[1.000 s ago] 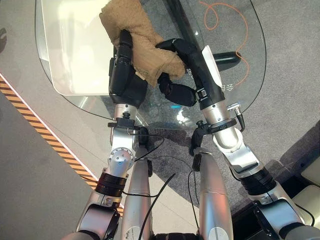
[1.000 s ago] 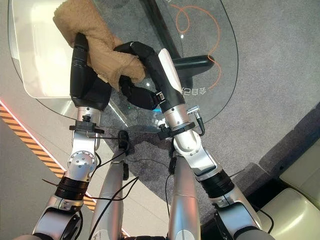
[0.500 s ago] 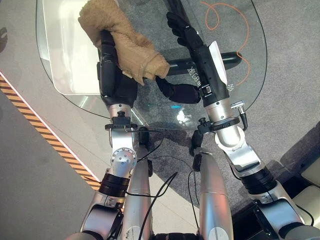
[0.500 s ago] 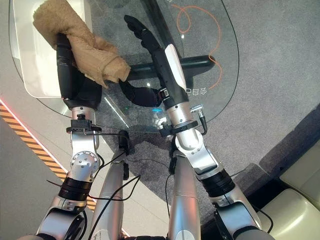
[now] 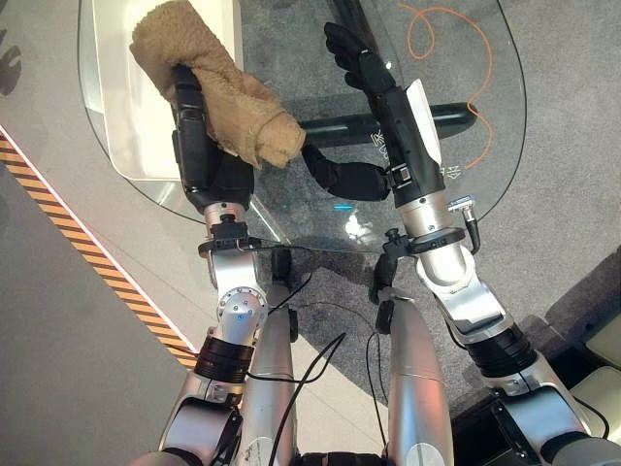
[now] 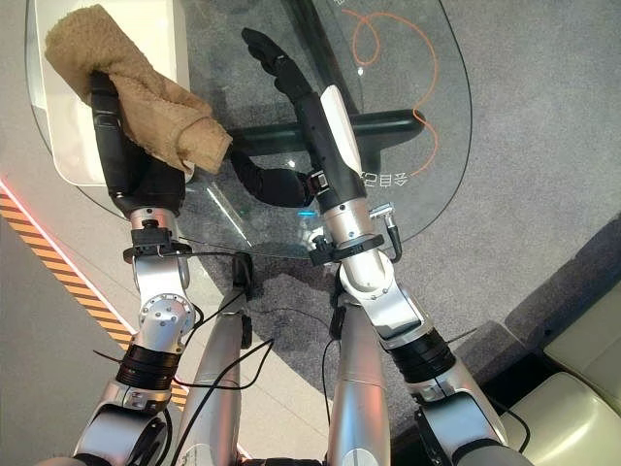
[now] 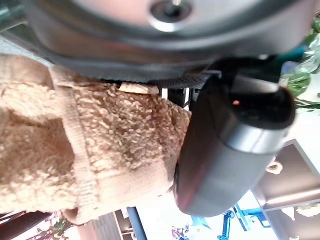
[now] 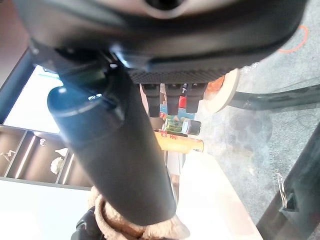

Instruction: Wipe the table with a cloth and put it in the basket.

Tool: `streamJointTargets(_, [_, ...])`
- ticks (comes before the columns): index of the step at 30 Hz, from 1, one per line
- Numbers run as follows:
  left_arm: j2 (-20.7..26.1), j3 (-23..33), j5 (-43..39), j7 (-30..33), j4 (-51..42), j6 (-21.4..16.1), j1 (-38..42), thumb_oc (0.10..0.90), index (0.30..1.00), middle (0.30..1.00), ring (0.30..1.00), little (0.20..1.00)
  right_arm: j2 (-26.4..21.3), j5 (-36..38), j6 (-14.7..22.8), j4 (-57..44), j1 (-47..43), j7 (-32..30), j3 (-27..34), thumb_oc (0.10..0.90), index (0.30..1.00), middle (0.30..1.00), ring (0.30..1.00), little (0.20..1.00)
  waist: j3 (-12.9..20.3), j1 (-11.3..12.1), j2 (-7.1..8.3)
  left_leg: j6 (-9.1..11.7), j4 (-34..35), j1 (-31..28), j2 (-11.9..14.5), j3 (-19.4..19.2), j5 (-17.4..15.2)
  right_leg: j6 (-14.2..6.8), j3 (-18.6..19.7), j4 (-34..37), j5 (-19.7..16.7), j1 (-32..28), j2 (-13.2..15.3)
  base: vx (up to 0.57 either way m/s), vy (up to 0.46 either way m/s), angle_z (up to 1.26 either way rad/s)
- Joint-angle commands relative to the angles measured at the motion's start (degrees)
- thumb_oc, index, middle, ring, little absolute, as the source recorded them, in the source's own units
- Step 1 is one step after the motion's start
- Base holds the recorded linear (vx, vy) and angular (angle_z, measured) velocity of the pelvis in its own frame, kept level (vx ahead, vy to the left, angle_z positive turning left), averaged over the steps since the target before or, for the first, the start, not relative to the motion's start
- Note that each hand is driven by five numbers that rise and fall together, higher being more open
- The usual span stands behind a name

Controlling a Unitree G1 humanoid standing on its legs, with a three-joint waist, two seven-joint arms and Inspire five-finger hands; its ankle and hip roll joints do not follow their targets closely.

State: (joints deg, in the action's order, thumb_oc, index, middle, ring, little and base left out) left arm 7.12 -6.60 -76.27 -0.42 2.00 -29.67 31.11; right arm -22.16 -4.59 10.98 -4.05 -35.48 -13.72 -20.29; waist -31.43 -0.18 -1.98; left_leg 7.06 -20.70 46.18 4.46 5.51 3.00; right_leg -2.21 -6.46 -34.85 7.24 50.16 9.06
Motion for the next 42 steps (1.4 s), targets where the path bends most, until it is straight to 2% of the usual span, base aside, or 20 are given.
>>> streamJointTargets(1, [2.25, 2.43, 9.56, -1.70, -8.42, -5.41, 6.82, 0.100, 0.300, 0.300, 0.300, 0.200, 2.77, -1.91, 3.79, -7.72, -5.26, -3.22, 3.17, 0.800, 0.900, 0.900, 0.900, 0.900, 1.63, 0.25, 1.45, -6.63, -0.88, -0.43, -5.86, -4.34, -2.32, 0.44, 0.99, 7.49, -4.24, -2.73, -6.22, 0.00, 0.000, 0.00])
streamJointTargets(11, [3.01, 3.64, 11.46, -0.51, -6.61, -7.90, 6.62, 0.100, 0.300, 0.300, 0.300, 0.200, 2.31, -4.04, 4.73, -2.68, -2.64, -10.03, 5.25, 0.800, 0.900, 0.900, 0.900, 0.900, 1.63, -0.30, 1.22, -6.67, -1.04, -0.36, -5.72, -4.60, -2.65, 0.33, 1.39, 7.22, -4.09, -2.47, -6.22, 0.00, 0.000, 0.00])
streamJointTargets(19, [3.57, 4.15, 12.43, -0.02, -5.03, -9.24, 6.96, 0.100, 0.300, 0.300, 0.300, 0.200, 1.00, -6.66, 3.35, 2.36, -1.28, -17.39, 6.68, 0.800, 0.900, 0.900, 0.900, 0.900, 1.63, -0.69, 1.18, -6.62, -1.07, -0.35, -5.71, -4.76, -2.81, 0.24, 1.58, 7.45, -4.14, -2.47, -6.17, 0.00, 0.000, 0.00])
streamJointTargets(27, [4.90, 5.50, 12.62, -0.25, -1.40, -10.76, 7.42, 0.100, 0.300, 0.300, 0.300, 0.200, -1.66, -6.66, 1.61, 12.46, 0.10, -31.76, 9.32, 0.800, 0.900, 0.900, 0.900, 0.900, 1.63, -0.92, 1.05, -6.57, -1.32, -0.78, -5.55, -4.87, -3.49, 0.24, 1.73, 7.47, -3.87, -2.90, -6.03, 0.00, 0.000, 0.00])
streamJointTargets(31, [6.15, 6.31, 12.50, -0.58, 1.56, -11.87, 8.31, 0.100, 0.300, 0.300, 0.300, 0.200, -3.57, -1.19, 2.85, 22.51, 0.29, -39.75, 11.42, 0.800, 0.900, 0.900, 0.900, 0.900, 1.63, -0.81, 0.78, -6.55, -1.73, -0.91, -5.51, -4.85, -4.06, 0.26, 1.76, 7.32, -3.67, -3.05, -5.93, 0.00, 0.000, 0.00])
streamJointTargets(36, [8.22, 7.27, 13.81, 1.56, 4.35, -12.37, 9.97, 0.100, 0.300, 0.300, 0.300, 0.200, -4.43, 5.79, 7.02, 34.83, 0.66, -43.32, 13.91, 0.800, 0.900, 0.900, 0.900, 0.900, 1.63, -0.63, 0.37, -6.60, -2.03, -0.92, -5.42, -4.93, -4.54, 0.38, 1.67, 7.13, -3.45, -3.18, -5.96, 0.00, 0.000, 0.00])
streamJointTargets(42, [10.93, 7.03, 17.32, 8.14, 7.58, -13.43, 14.03, 0.100, 0.300, 0.300, 0.300, 0.200, -5.55, 8.82, 4.99, 43.32, -0.42, -45.69, 12.59, 0.800, 0.900, 0.900, 0.900, 0.900, 1.63, -0.70, 0.21, -6.66, -2.18, -0.88, -5.27, -5.01, -4.81, 0.57, 1.69, 7.29, -3.61, -3.04, -5.81, 0.00, 0.000, 0.00])
